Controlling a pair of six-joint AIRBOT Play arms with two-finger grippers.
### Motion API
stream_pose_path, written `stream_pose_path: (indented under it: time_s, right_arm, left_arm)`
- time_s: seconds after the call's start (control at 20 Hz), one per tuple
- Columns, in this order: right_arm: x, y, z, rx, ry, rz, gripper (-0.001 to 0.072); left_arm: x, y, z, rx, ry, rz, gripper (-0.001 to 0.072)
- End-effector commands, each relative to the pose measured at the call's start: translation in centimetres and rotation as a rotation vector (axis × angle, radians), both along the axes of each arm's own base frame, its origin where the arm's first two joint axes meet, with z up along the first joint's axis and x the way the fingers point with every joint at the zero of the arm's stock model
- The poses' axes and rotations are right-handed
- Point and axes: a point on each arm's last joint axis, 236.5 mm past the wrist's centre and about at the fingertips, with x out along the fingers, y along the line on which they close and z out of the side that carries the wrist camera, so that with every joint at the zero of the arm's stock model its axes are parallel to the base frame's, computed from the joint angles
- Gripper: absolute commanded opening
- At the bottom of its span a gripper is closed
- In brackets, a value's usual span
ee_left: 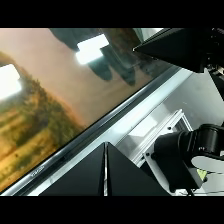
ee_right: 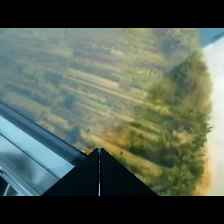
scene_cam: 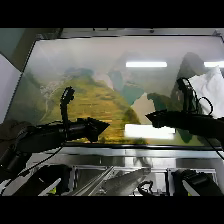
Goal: Fold the shirts.
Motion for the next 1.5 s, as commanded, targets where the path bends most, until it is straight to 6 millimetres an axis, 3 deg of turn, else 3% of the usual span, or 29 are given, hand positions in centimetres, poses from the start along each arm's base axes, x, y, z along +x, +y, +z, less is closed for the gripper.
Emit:
stream_pose_path:
  time_s: [0.0,0.15,0.25,0.35,0.4,0.45,0.5,0.65,0.8,0.9,1.1,1.35,1.45]
  right_arm:
    - [0.0,0.0,0.0,0.001,0.000,0.000,0.0020]
    - [0.0,0.0,0.0,0.000,0.000,0.001,0.0020]
    - [0.0,0.0,0.0,0.001,0.000,0.001,0.0020]
    - [0.0,0.0,0.0,0.001,0.000,0.000,0.0020]
    - [0.0,0.0,0.0,0.001,0.000,0.000,0.0020]
    - [0.0,0.0,0.0,0.001,0.000,0.000,0.0020]
    - [0.0,0.0,0.0,0.001,0.000,0.000,0.0020]
    - [0.0,0.0,0.0,0.001,0.000,0.000,0.0020]
    - [0.0,0.0,0.0,0.001,0.000,0.000,0.0020]
    - [0.0,0.0,0.0,0.001,0.000,0.000,0.0020]
    - [0.0,0.0,0.0,0.001,0.000,0.000,0.0019]
    - [0.0,0.0,0.0,0.001,0.000,0.000,0.0020]
    - [0.0,0.0,0.0,0.001,0.000,0.001,0.0020]
  left_arm:
    - [0.0,0.0,0.0,0.000,0.000,0.000,0.0020]
    - [0.1,0.2,-0.3,0.016,-0.006,0.003,0.0020]
    - [1.2,1.9,-1.8,0.078,0.047,0.086,0.0020]
    - [2.6,6.4,-5.0,0.232,0.134,0.220,0.0021]
    - [3.0,9.6,-6.7,0.326,0.190,0.297,0.0026]
    - [3.2,12.6,-8.0,0.403,0.236,0.361,0.0252]
    - [3.2,15.6,-9.0,0.467,0.287,0.431,0.0695]
    - [3.3,24.7,-10.4,0.580,0.407,0.697,0.0704]
    - [1.4,34.6,-10.8,0.739,0.474,0.962,0.0704]
    - [0.2,39.2,-11.1,0.805,0.499,1.052,0.0704]
    - [-1.7,44.1,-15.3,0.814,0.701,1.086,0.0704]
    - [-0.4,48.7,-21.8,0.803,0.776,1.086,0.0704]
    - [-0.6,49.6,-24.5,0.821,0.825,1.054,0.0703]
